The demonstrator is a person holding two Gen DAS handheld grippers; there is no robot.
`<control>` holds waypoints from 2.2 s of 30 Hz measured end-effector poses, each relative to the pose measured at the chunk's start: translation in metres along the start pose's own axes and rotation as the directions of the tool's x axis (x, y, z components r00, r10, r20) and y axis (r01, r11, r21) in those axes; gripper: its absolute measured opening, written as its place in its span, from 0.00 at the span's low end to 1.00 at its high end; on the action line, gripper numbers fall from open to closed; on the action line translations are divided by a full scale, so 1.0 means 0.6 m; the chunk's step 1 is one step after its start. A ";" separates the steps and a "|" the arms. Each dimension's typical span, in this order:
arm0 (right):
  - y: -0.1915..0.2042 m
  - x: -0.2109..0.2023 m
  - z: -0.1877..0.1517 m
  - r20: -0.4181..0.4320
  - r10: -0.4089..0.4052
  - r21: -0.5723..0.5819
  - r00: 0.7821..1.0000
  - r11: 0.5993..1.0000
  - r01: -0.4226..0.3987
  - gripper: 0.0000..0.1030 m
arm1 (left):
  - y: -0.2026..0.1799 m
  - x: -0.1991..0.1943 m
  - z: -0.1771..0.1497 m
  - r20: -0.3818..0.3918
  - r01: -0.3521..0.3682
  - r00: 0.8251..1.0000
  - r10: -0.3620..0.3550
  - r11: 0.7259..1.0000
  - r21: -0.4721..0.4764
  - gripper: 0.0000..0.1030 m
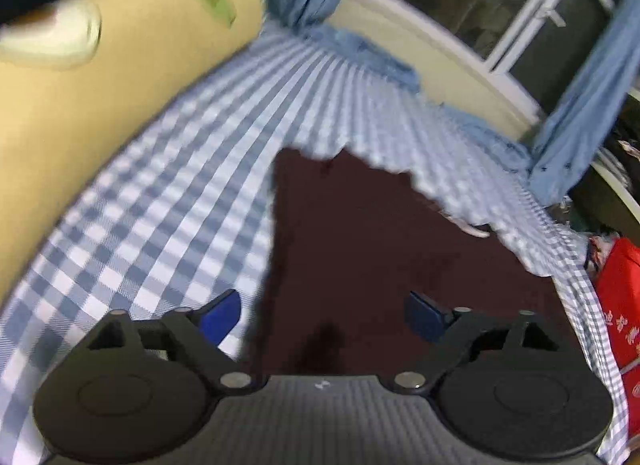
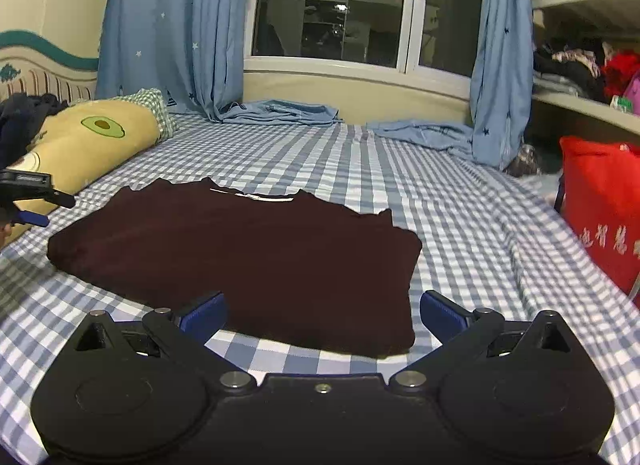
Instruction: Fold small clothes
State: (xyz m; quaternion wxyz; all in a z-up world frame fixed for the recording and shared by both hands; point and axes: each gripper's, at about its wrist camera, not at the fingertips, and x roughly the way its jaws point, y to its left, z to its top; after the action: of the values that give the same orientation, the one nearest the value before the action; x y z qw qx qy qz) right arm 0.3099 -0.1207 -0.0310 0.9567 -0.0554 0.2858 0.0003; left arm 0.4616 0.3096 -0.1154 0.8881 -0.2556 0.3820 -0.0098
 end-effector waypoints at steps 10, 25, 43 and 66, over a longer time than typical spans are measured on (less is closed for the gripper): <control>0.041 0.033 0.024 -0.001 0.026 -0.062 1.000 0.998 -0.026 0.99 | 0.106 0.109 -0.004 -0.048 0.345 0.928 -0.370 0.900 -0.269 0.72; 0.041 0.039 0.031 0.003 0.032 -0.037 0.999 0.999 -0.031 0.99 | 0.041 0.152 0.013 -0.083 0.272 0.951 -0.299 0.932 -0.241 0.13; -0.160 -0.012 -0.071 -0.003 0.066 0.280 0.998 0.958 -0.063 0.99 | -0.634 0.083 0.019 -0.059 0.043 0.998 -0.019 0.898 0.437 0.12; -0.309 -0.062 -0.156 -0.040 0.005 0.440 0.999 0.898 0.013 0.99 | -0.795 0.073 -0.161 -0.181 0.309 0.951 -0.251 0.743 0.594 0.97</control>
State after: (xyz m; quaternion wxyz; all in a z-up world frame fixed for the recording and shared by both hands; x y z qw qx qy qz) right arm 0.2337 -0.3135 -0.0686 0.9386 0.1615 0.2973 -0.0673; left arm 0.5115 -0.1573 0.0197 0.8929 -0.0058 0.3541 -0.2781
